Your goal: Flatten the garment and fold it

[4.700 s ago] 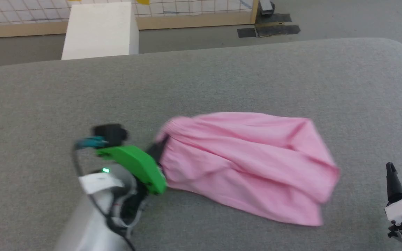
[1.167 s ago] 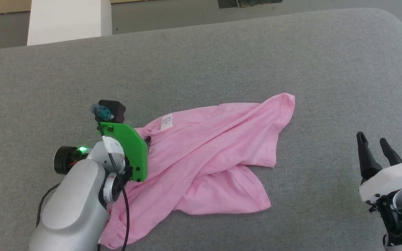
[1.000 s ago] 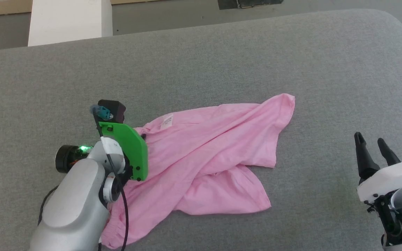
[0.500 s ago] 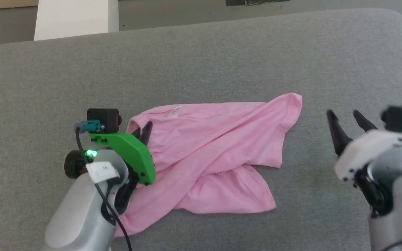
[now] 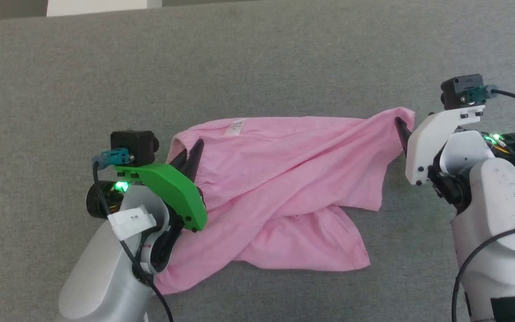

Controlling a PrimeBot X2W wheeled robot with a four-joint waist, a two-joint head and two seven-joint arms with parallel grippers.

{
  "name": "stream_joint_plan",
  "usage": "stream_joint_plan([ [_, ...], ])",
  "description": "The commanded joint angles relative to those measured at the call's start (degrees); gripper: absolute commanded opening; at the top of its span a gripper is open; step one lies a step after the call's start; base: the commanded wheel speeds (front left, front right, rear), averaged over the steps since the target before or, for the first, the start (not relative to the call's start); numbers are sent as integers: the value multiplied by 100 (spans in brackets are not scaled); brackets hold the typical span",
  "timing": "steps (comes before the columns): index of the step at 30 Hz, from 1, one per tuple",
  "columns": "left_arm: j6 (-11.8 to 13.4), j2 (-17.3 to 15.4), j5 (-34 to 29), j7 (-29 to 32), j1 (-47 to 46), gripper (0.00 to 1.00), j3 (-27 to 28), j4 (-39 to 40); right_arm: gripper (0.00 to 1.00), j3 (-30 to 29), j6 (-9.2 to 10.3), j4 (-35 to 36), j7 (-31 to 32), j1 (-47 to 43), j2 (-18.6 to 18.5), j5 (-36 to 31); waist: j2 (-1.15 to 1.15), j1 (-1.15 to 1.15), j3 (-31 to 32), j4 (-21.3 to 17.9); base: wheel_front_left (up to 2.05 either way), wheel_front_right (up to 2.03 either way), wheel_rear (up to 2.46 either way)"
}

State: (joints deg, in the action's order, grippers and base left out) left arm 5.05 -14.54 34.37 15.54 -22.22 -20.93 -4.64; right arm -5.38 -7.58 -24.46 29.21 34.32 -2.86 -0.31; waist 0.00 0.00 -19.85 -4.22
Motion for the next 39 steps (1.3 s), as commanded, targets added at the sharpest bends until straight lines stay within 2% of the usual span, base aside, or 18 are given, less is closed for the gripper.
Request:
stream_joint_plan([
  [1,-24,-7,13,-26,-87,0,1,38,100,-56,9,-183,-88,143,-2,-64,0,0,-135,95,0,0,0],
  [7,-72,-20,0,-29,-101,0,-75,55,100,-162,9,-711,-528,436,-2,-44,0,0,-212,144,0,0,0],
  [8,-75,-21,4,-31,-97,0,-79,51,50,-164,9,-785,-555,466,-2,-34,0,0,-211,145,0,0,0],
  [9,-78,-23,7,-36,-93,0,-85,43,38,-161,9,-870,-587,501,-2,-18,0,0,-204,145,0,0,0],
  [10,-81,-21,13,-38,-87,0,-90,37,9,-154,9,-934,-611,527,-2,4,0,0,-196,145,0,0,0],
  [11,-84,-18,25,-39,-80,0,-94,30,0,-145,9,-1002,-638,560,-2,51,0,0,-185,143,0,0,0],
  [19,-140,38,205,-103,-92,0,-36,-18,0,-1,9,-1159,-746,823,-2,480,0,0,-6,71,0,0,0],
  [23,-329,157,702,-78,-479,0,272,-97,0,24,9,-988,-539,1086,-2,1155,0,0,90,91,0,0,0],
  [28,-395,-176,602,-13,-1715,0,605,-458,0,-87,9,-640,-96,1810,-2,1936,0,0,101,87,0,0,0],
  [32,-366,-340,557,44,-2902,0,856,-925,0,-360,9,-493,37,2674,-2,2195,0,0,34,66,0,0,0],
  [39,-237,-283,650,1,-4776,0,1190,-1781,0,-897,9,-746,-519,4221,-2,2349,0,0,-197,45,0,0,0],
])
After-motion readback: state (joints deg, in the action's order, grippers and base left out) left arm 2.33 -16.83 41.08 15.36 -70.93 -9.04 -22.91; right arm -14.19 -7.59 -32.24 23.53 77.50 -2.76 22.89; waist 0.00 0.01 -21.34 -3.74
